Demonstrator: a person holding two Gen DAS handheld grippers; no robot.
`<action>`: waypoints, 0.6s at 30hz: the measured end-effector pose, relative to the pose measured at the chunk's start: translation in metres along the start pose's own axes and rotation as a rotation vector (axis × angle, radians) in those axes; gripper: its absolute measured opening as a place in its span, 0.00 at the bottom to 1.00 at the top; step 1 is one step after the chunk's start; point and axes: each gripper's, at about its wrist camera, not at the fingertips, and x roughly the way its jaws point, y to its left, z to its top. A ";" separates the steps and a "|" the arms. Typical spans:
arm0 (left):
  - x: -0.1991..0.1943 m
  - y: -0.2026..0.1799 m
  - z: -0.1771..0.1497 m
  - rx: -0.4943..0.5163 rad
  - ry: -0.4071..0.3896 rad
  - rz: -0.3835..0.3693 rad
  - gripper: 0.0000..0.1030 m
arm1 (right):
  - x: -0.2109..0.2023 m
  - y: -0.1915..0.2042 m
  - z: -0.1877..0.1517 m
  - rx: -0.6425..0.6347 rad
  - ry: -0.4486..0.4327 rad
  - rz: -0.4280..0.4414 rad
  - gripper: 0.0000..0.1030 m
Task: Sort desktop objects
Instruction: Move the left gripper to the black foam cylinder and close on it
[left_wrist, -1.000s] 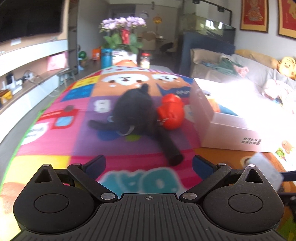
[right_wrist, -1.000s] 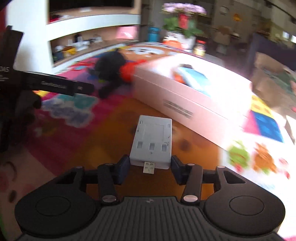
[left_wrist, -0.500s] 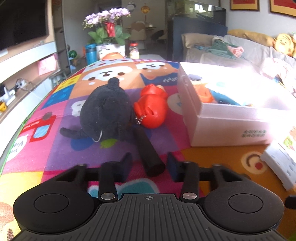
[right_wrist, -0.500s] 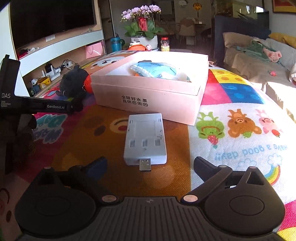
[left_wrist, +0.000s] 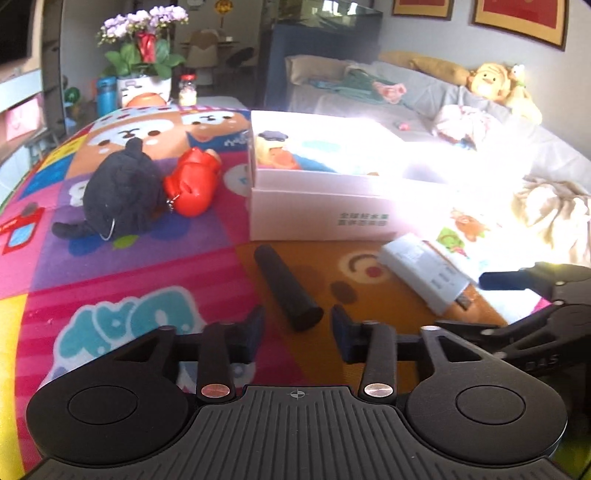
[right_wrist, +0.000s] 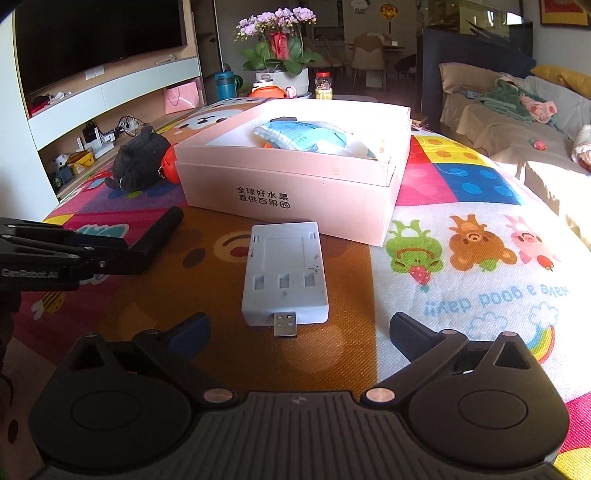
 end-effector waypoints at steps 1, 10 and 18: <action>0.000 -0.001 0.000 0.006 0.000 -0.002 0.51 | 0.000 0.000 0.000 -0.003 0.001 -0.003 1.00; 0.016 -0.015 0.006 -0.007 0.029 -0.080 0.65 | 0.003 0.004 0.000 -0.023 0.011 -0.025 1.00; 0.022 -0.034 0.028 -0.040 -0.015 -0.261 0.79 | 0.003 0.005 -0.001 -0.027 0.012 -0.034 1.00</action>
